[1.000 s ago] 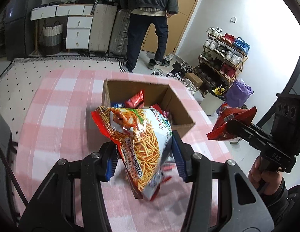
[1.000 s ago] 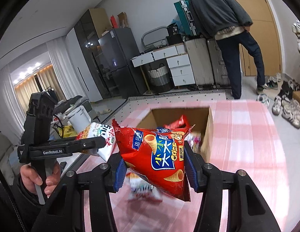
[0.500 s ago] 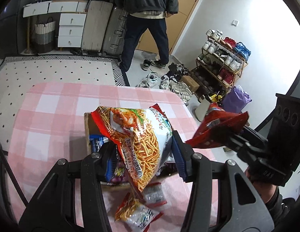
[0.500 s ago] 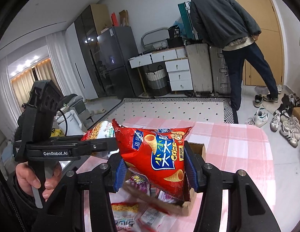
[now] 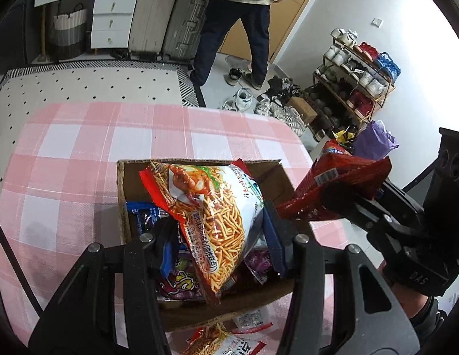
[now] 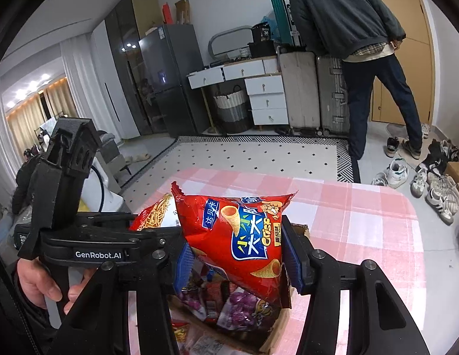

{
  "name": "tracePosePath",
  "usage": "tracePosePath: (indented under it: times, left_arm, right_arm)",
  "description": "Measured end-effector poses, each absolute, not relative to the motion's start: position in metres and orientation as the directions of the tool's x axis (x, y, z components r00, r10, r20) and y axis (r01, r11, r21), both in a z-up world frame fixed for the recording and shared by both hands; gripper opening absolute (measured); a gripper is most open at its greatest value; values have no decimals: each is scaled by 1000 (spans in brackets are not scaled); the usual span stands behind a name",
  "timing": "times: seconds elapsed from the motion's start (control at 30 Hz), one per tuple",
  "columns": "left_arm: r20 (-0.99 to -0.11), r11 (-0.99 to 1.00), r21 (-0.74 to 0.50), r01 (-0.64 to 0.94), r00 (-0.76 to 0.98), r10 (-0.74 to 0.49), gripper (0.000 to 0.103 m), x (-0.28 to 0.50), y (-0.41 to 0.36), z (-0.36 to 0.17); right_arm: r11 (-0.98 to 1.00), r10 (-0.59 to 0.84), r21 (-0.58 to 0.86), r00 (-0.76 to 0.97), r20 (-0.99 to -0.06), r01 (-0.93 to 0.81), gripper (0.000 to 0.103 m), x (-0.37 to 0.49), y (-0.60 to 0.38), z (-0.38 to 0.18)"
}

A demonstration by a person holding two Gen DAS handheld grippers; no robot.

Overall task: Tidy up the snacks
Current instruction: 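Lower both bags into the box and open both grippers, then withdraw both grippers from the box toward the two remaining packs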

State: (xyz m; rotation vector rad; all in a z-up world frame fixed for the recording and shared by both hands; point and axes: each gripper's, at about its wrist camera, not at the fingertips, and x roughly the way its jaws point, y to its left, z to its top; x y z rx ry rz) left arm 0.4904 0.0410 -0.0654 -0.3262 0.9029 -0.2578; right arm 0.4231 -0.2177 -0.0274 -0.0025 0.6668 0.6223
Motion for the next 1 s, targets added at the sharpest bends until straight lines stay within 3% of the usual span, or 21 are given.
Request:
tracePosePath:
  times: [0.2,0.27,0.3,0.33,0.43,0.5,1.0]
  left_arm:
    - [-739,922,-381,73,575,-351,48,493,38,-85]
    - [-762,924,-379,43,552,-338,65,496,40,-91]
    - [-767,919,-391,40,537,-350,81,497,41,-94]
    - [-768,919,-393,31,538,-347,82,496,43,-94]
    - [-766,930,-367,34,556,-322,82,487,46,-89]
    - [-764,937,-347,34,570,-304,82,478,46,-84]
    - [-699,933,-357,32,654,-290,83,389,59,-39]
  right_arm:
    - [831,516,188,600,-612,-523,54,439,-212,-49]
    - [831,513,190,588,-625,-523,64,444,-210,-55]
    - [834,508,187,590,-627,-520,68,445,-209,-56]
    - [834,510,187,593,-623,-520,74,445,-208,-57]
    - [834,516,187,613,-599,-519,77,439,-211,-55]
    - [838,512,179,629,-585,-516,85,432,-213,-50]
    - [843,518,165,691,-504,-511,89,343,-241,-8]
